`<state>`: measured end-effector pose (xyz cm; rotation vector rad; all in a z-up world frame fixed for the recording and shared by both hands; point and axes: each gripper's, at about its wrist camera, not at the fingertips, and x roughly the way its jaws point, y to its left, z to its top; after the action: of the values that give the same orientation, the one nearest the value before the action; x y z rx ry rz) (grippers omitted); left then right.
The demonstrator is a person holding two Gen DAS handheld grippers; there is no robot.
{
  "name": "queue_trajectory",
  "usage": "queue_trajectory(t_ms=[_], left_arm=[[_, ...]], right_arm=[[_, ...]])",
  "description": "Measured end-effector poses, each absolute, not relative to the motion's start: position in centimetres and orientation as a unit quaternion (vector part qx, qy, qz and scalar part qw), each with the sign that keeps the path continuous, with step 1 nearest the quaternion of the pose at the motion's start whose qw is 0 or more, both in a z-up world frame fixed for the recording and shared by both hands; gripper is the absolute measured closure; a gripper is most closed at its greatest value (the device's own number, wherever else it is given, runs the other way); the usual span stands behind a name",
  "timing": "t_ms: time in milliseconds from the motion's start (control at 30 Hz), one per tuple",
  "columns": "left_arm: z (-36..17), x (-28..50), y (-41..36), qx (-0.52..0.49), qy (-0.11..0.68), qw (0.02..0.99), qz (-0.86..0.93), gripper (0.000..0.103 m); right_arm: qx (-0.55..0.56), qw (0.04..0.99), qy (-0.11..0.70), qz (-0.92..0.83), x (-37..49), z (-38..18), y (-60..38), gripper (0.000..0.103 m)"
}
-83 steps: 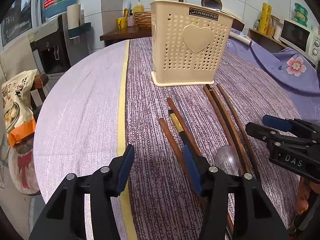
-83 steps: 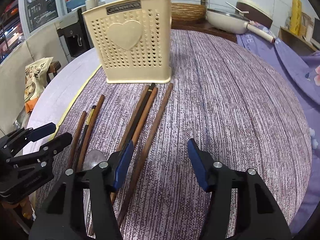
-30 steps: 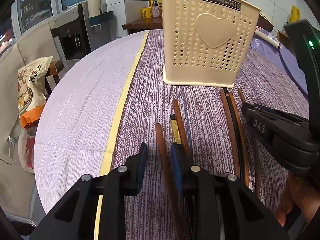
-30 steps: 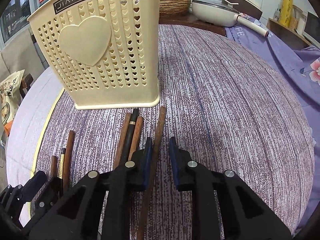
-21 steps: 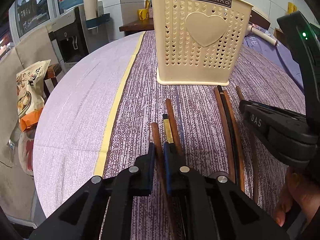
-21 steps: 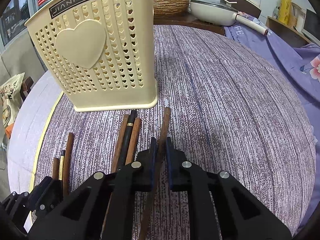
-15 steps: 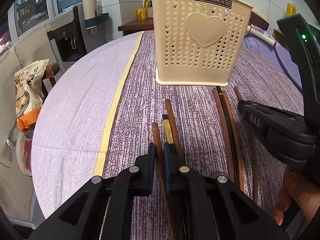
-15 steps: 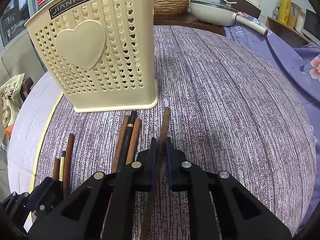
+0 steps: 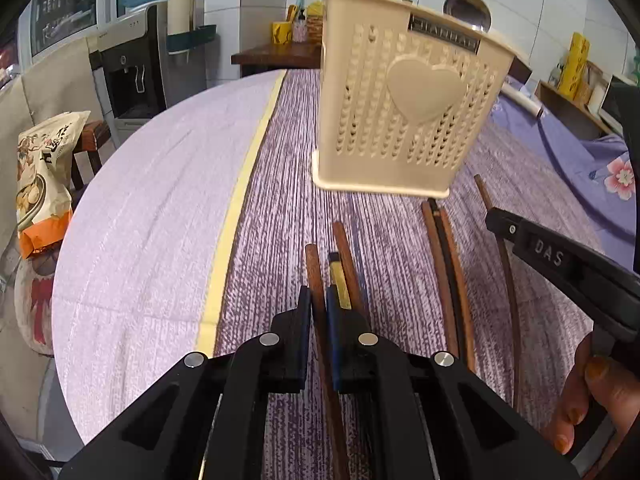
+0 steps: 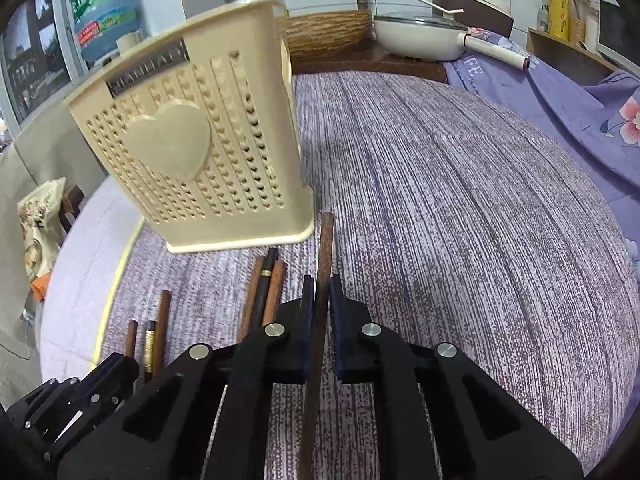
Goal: Organize utensils
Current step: 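Lift the chopsticks with both tools up toward the cream holder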
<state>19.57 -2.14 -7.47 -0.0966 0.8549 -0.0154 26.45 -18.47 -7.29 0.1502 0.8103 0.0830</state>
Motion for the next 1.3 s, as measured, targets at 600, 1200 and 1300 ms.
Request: queue_trajectory(t_ms=[600, 1200, 1300], left_arm=[[2.0, 16.3, -1.4, -0.044, 0.288, 0.955, -0.048, 0.096], [5.7, 14.5, 0.3, -0.054, 0.235, 0.968, -0.071, 0.096], [6.4, 14.6, 0.6, -0.055, 0.225, 0.97, -0.074, 0.096]], right_arm=[[0.081, 0.956, 0.254, 0.119, 18.9, 2.7, -19.1, 0.095], [0.049, 0.966, 0.204, 0.154, 16.2, 8.1, -18.0, 0.095], [0.047, 0.965, 0.201, 0.16, 16.4, 8.7, -18.1, 0.095]])
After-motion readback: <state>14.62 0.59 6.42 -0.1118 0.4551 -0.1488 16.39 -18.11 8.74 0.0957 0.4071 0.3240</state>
